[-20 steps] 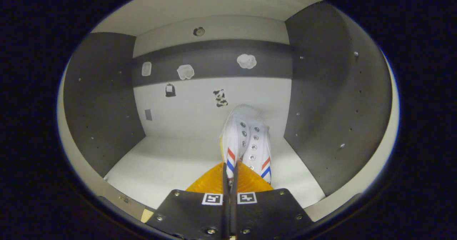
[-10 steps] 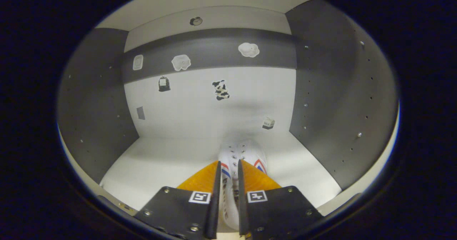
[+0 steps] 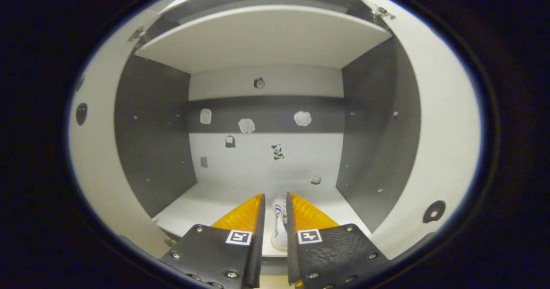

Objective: Grab one shoe with the right hand and put it into the shoe cabinet, grab the other shoe with the left hand and put it into the shoe cabinet; then close the right door with the right hand and the left door with the left hand.

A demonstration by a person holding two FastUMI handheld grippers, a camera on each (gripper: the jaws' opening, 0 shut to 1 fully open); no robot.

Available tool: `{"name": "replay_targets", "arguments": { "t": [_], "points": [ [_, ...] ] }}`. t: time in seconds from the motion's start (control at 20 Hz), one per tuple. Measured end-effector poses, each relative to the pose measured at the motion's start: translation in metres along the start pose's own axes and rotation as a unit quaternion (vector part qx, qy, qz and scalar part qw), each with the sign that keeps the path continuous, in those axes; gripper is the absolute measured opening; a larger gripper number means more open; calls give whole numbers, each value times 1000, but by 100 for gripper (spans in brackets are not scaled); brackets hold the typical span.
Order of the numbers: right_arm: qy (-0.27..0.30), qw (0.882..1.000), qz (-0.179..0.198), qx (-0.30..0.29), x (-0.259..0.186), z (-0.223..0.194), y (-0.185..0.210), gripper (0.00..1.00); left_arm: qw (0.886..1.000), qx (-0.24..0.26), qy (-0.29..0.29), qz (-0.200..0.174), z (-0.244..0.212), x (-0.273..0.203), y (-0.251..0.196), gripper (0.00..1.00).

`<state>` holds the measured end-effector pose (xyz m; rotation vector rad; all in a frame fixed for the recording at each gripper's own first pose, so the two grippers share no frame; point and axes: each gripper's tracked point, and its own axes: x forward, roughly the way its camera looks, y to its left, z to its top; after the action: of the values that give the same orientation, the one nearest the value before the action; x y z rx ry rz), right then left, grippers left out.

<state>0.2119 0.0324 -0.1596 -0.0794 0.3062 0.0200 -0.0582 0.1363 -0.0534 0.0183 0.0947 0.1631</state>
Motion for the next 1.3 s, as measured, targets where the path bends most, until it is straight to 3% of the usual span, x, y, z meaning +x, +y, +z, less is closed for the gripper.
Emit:
{"name": "replay_targets", "arguments": {
  "t": [0.4,0.45,0.6,0.7,0.95,1.3],
  "points": [
    [-55,998,14,14,-152,53,-25,24,989,11,-7,-148,-13,-23,-102,96],
    [-59,998,10,15,-168,54,-32,24,985,8,-7,-171,-16,-27,-115,94],
    [-81,997,-17,10,-207,69,-57,24,975,4,-6,-222,-33,-33,-150,99],
    [-94,995,-28,9,-232,73,-70,24,968,11,17,-250,-55,-38,-168,96],
    [-107,993,-59,-8,-290,72,-108,24,959,43,74,-269,-118,-30,-199,96],
    [-127,986,-107,11,-348,83,-169,24,947,89,94,-294,-191,-7,-227,95]
  ]
}}
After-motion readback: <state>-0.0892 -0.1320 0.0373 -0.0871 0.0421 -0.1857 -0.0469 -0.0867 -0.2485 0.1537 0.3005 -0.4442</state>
